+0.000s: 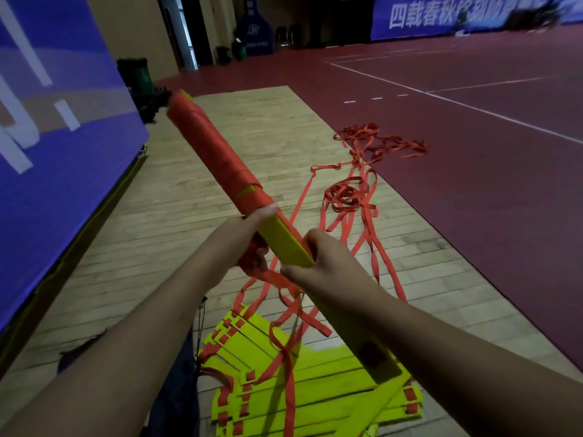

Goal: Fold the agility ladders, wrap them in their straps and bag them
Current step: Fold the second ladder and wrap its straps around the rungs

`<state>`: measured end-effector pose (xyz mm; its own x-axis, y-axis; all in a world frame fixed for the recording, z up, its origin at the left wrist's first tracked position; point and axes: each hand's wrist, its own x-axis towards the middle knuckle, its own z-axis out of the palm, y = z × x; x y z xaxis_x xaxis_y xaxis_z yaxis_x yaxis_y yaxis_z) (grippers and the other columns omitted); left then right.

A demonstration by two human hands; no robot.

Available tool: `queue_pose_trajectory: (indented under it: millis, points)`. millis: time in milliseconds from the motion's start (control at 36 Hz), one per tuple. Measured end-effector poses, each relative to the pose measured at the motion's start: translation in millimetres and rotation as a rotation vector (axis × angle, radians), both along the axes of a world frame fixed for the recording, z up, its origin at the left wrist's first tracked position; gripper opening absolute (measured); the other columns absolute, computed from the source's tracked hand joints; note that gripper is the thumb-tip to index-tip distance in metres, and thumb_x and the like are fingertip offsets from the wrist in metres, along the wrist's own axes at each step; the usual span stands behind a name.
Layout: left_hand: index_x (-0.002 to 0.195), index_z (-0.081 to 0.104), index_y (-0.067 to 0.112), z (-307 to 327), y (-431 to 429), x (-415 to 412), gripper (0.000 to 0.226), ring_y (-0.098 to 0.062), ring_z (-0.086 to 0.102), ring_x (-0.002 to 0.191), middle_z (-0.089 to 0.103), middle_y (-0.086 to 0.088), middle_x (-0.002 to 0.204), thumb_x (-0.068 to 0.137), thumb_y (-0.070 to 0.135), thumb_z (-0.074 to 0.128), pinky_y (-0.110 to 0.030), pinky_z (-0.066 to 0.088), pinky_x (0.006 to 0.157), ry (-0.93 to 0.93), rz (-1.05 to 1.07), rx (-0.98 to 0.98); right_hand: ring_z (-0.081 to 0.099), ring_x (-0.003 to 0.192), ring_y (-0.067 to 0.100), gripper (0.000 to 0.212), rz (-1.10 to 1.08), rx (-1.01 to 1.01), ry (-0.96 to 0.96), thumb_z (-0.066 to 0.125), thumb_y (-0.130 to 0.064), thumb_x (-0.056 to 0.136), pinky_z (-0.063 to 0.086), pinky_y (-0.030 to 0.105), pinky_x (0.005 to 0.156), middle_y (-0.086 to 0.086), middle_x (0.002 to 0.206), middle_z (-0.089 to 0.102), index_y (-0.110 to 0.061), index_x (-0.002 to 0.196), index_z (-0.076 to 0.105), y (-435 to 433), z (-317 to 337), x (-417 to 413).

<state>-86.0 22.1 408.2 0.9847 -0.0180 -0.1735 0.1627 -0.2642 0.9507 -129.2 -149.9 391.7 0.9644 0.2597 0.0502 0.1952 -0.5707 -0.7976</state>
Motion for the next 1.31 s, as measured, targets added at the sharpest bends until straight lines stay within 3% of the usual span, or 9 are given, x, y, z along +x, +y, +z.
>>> queue_pose_trajectory:
  millis: [194, 333, 417, 639, 806, 1000, 1083, 1222, 1306]
  points:
    - [0.080, 0.064, 0.012, 1, -1, -8, 0.053, -0.019, 0.066, 0.067, 0.065, -0.005, 0.070, 0.080, 0.064, 0.065, -0.037, 0.054, 0.074, -0.169, 0.220, -0.121, 0.066, 0.078, 0.016, 0.033, 0.033, -0.006, -0.122, 0.070, -0.023, 0.091, 0.061, 0.039, 0.069, 0.001, 0.098, 0.060, -0.023, 0.105, 0.040, 14, -7, -9]
    - [0.077, 0.064, 0.022, -1, 8, -5, 0.042, -0.016, 0.062, 0.066, 0.066, -0.001, 0.072, 0.073, 0.063, 0.058, -0.036, 0.050, 0.070, -0.212, 0.170, -0.334, 0.074, 0.078, 0.027, 0.048, 0.204, 0.364, 0.425, 0.076, -0.034, 0.088, 0.063, 0.042, 0.078, 0.012, 0.103, 0.074, -0.019, 0.120, 0.043, 13, 6, -11]
    - [0.068, 0.069, 0.024, -2, 12, -7, 0.044, -0.015, 0.062, 0.062, 0.067, -0.006, 0.077, 0.077, 0.063, 0.054, -0.030, 0.050, 0.059, -0.244, 0.031, -0.380, 0.063, 0.066, 0.029, 0.042, 0.369, 0.482, 0.628, 0.073, -0.034, 0.087, 0.056, 0.036, 0.065, 0.018, 0.087, 0.072, -0.009, 0.114, 0.052, 12, 8, -12]
    - [0.097, 0.068, 0.003, 5, 17, -2, 0.089, -0.024, 0.069, 0.067, 0.071, -0.011, 0.073, 0.079, 0.085, 0.040, -0.040, 0.059, 0.072, 0.118, 0.065, -0.035, 0.055, 0.047, 0.014, 0.026, 0.046, 0.229, 0.214, 0.075, -0.033, 0.086, 0.045, 0.025, 0.049, -0.001, 0.056, 0.056, -0.009, 0.081, 0.065, 12, 6, -2]
    - [0.081, 0.058, 0.009, 6, 2, -3, 0.057, -0.023, 0.056, 0.044, 0.054, -0.006, 0.054, 0.090, 0.066, 0.052, -0.034, 0.047, 0.060, 0.025, 0.012, 0.045, 0.061, 0.059, 0.020, 0.047, -0.132, 0.015, 0.020, 0.056, -0.054, 0.078, 0.055, 0.048, 0.059, -0.001, 0.067, 0.061, -0.007, 0.084, 0.060, 12, -2, 1]
    - [0.093, 0.067, 0.013, -2, -7, -4, 0.055, -0.026, 0.071, 0.082, 0.070, -0.005, 0.080, 0.081, 0.066, 0.064, -0.051, 0.057, 0.091, 0.005, 0.020, 0.055, 0.039, 0.071, 0.008, 0.034, -0.170, -0.107, -0.189, 0.066, -0.024, 0.091, 0.031, 0.025, 0.056, -0.001, 0.101, 0.038, -0.021, 0.101, 0.034, 18, -10, -13]
    - [0.084, 0.068, 0.009, 0, -5, -6, 0.062, -0.027, 0.071, 0.072, 0.069, -0.006, 0.067, 0.079, 0.070, 0.062, -0.048, 0.058, 0.087, -0.036, 0.121, 0.052, 0.037, 0.068, 0.009, 0.039, -0.165, -0.156, -0.257, 0.069, -0.024, 0.091, 0.027, 0.024, 0.053, -0.002, 0.101, 0.036, -0.023, 0.099, 0.031, 17, -9, -11]
    - [0.080, 0.067, 0.010, 1, -3, -7, 0.053, -0.020, 0.063, 0.062, 0.065, -0.004, 0.064, 0.085, 0.063, 0.060, -0.041, 0.054, 0.074, -0.125, 0.232, -0.090, 0.051, 0.078, 0.011, 0.040, -0.122, -0.087, -0.217, 0.072, -0.028, 0.090, 0.044, 0.026, 0.058, -0.003, 0.100, 0.045, -0.024, 0.102, 0.034, 26, -13, -13]
    - [0.085, 0.064, 0.016, -2, 5, -6, 0.052, -0.018, 0.065, 0.073, 0.066, 0.001, 0.072, 0.069, 0.066, 0.064, -0.039, 0.054, 0.076, -0.171, 0.170, -0.217, 0.070, 0.080, 0.022, 0.048, 0.007, 0.094, 0.168, 0.076, -0.026, 0.087, 0.059, 0.033, 0.061, 0.006, 0.101, 0.061, -0.021, 0.113, 0.036, 18, -2, -6]
